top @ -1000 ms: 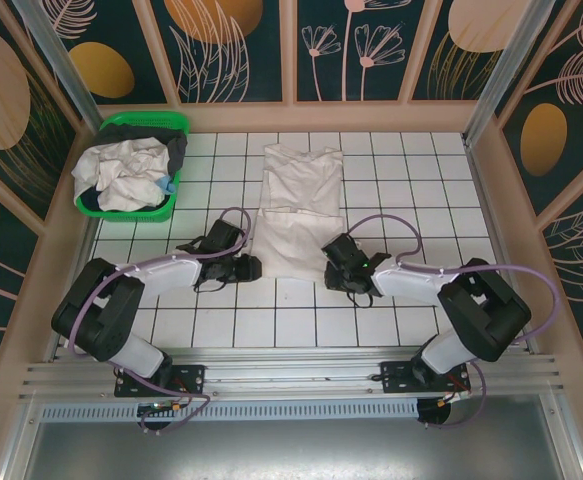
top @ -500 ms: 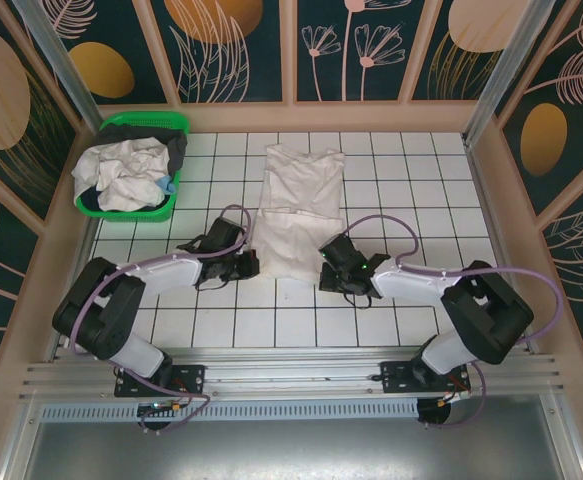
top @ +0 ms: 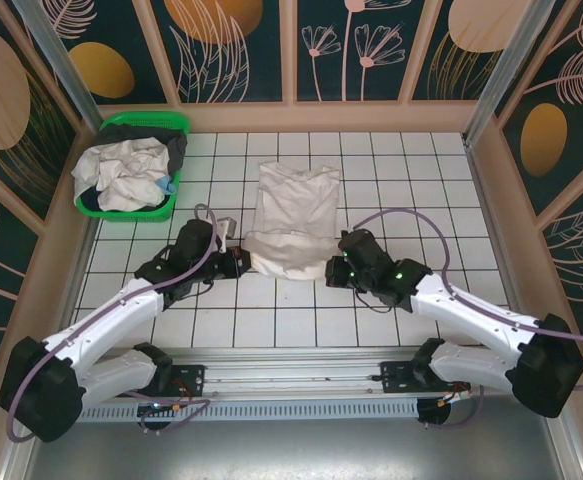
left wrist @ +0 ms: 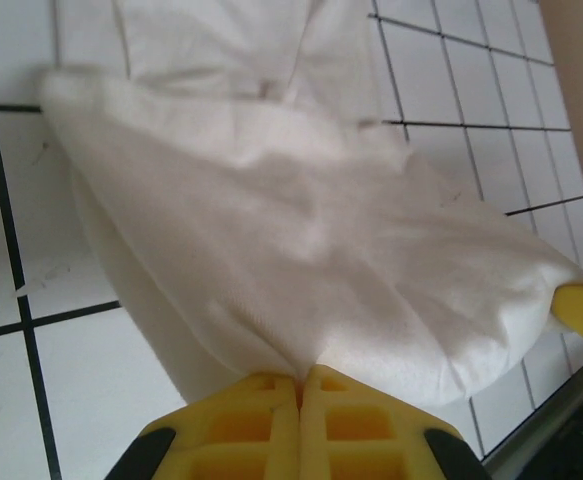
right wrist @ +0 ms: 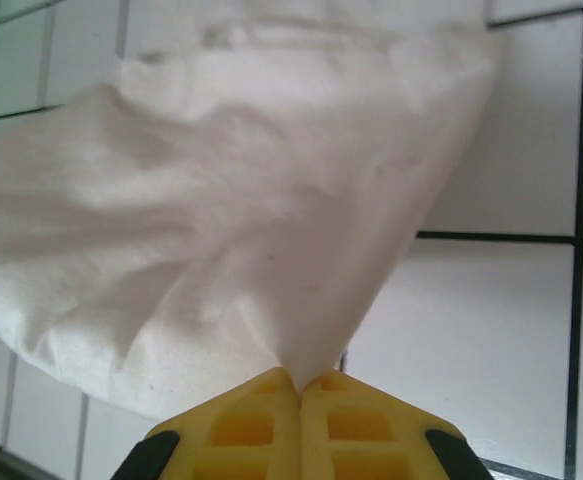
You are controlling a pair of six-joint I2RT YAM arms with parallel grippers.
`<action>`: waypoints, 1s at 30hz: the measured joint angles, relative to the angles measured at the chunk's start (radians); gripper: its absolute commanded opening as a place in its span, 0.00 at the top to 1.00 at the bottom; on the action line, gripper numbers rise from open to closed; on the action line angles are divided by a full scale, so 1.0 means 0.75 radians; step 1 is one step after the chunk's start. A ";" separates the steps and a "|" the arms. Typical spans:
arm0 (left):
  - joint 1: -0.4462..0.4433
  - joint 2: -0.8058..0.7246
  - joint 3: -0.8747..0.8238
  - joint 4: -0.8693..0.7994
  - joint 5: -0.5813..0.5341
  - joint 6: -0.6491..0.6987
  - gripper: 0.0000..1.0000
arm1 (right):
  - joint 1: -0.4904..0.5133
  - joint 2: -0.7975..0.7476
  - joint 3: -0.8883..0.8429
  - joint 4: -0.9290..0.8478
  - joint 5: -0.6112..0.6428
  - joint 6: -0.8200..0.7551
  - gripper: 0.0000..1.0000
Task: Fold and stack the t-shirts
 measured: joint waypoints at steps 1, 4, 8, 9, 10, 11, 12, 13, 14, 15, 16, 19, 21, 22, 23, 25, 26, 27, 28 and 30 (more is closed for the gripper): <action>0.000 -0.002 0.040 -0.021 -0.001 -0.001 1.00 | -0.002 0.004 0.040 -0.014 -0.008 -0.010 1.00; 0.000 0.019 0.148 -0.055 -0.031 -0.003 1.00 | -0.038 0.033 0.157 -0.033 -0.027 -0.060 1.00; 0.002 0.149 0.340 -0.073 -0.086 0.011 1.00 | -0.196 0.145 0.289 -0.025 -0.089 -0.137 1.00; 0.007 0.197 0.393 -0.076 -0.103 0.017 1.00 | -0.238 0.181 0.312 -0.023 -0.097 -0.158 1.00; 0.014 0.232 0.428 -0.077 -0.110 0.025 1.00 | -0.269 0.213 0.330 -0.022 -0.107 -0.175 1.00; 0.027 0.278 0.472 -0.075 -0.116 0.035 1.00 | -0.296 0.245 0.347 -0.020 -0.121 -0.191 1.00; 0.046 0.325 0.513 -0.075 -0.121 0.047 1.00 | -0.326 0.289 0.371 -0.015 -0.136 -0.209 1.00; 0.068 0.365 0.543 -0.073 -0.121 0.054 1.00 | -0.344 0.322 0.387 -0.007 -0.154 -0.223 1.00; 0.087 0.402 0.569 -0.073 -0.119 0.061 1.00 | -0.367 0.358 0.401 0.006 -0.175 -0.239 1.00; 0.111 0.446 0.598 -0.072 -0.113 0.071 1.00 | -0.391 0.397 0.417 0.021 -0.205 -0.251 1.00; 0.136 0.499 0.633 -0.069 -0.105 0.080 1.00 | -0.415 0.434 0.431 0.036 -0.231 -0.264 1.00; 0.188 0.633 0.716 -0.064 -0.076 0.098 1.00 | -0.480 0.528 0.481 0.057 -0.281 -0.292 1.00; 0.211 0.728 0.785 -0.064 -0.049 0.111 1.00 | -0.516 0.575 0.520 0.061 -0.306 -0.309 1.00; 0.216 0.768 0.815 -0.064 -0.034 0.117 1.00 | -0.531 0.591 0.538 0.064 -0.315 -0.316 1.00; 0.219 0.801 0.840 -0.063 -0.022 0.122 1.00 | -0.544 0.602 0.553 0.068 -0.325 -0.320 1.00; 0.221 0.856 0.873 -0.062 0.005 0.132 1.00 | -0.573 0.623 0.583 0.082 -0.345 -0.336 1.00; 0.222 0.880 0.886 -0.060 0.017 0.136 1.00 | -0.583 0.632 0.594 0.092 -0.353 -0.343 1.00; 0.223 0.903 0.897 -0.060 0.030 0.139 1.00 | -0.595 0.643 0.603 0.096 -0.362 -0.345 1.00; 0.225 0.930 0.912 -0.060 0.045 0.145 1.00 | -0.604 0.658 0.611 0.104 -0.370 -0.349 1.00; 0.232 0.987 0.943 -0.060 0.069 0.153 0.98 | -0.621 0.701 0.629 0.122 -0.378 -0.355 1.00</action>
